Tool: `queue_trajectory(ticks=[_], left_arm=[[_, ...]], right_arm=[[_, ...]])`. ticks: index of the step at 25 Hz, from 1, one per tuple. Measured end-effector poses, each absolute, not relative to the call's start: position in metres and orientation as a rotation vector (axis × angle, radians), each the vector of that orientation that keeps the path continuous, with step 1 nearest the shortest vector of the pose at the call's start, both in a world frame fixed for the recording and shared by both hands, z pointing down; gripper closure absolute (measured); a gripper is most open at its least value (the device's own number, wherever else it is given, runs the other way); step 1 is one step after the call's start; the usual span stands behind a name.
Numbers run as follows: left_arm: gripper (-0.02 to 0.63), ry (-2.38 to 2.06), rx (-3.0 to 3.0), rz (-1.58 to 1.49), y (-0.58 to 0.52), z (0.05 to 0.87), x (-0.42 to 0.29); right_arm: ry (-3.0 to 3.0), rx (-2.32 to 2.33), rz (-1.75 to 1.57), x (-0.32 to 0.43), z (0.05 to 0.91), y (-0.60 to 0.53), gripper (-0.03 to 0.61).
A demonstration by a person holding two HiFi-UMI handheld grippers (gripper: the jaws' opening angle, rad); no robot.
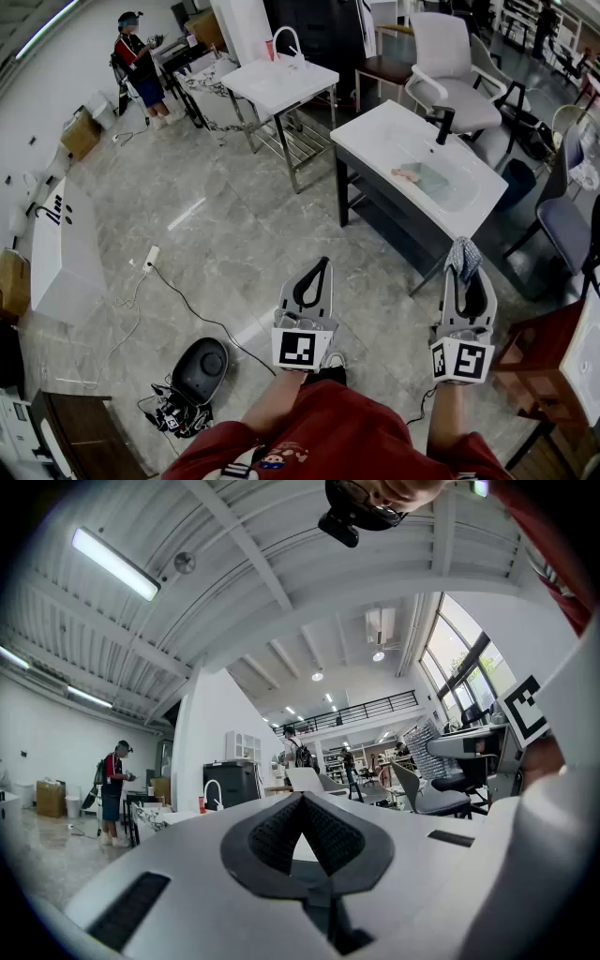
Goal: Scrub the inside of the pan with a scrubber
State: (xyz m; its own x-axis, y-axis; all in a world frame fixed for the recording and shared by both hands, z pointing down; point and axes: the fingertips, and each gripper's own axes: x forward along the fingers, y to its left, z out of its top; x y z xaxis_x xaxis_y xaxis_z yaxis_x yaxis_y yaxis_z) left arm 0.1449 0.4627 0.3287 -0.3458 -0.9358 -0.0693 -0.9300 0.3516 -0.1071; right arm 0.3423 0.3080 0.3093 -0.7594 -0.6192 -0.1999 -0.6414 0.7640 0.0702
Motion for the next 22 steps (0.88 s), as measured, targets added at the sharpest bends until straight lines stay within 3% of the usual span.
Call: queue_trajectory(ticks=[22], left_arm=[[0.603,2.498,-1.623,-0.012,0.502,0.316,0.073]], right_arm=[[2.828,-0.854,0.284,0.247,0.308,0.341,0.407]])
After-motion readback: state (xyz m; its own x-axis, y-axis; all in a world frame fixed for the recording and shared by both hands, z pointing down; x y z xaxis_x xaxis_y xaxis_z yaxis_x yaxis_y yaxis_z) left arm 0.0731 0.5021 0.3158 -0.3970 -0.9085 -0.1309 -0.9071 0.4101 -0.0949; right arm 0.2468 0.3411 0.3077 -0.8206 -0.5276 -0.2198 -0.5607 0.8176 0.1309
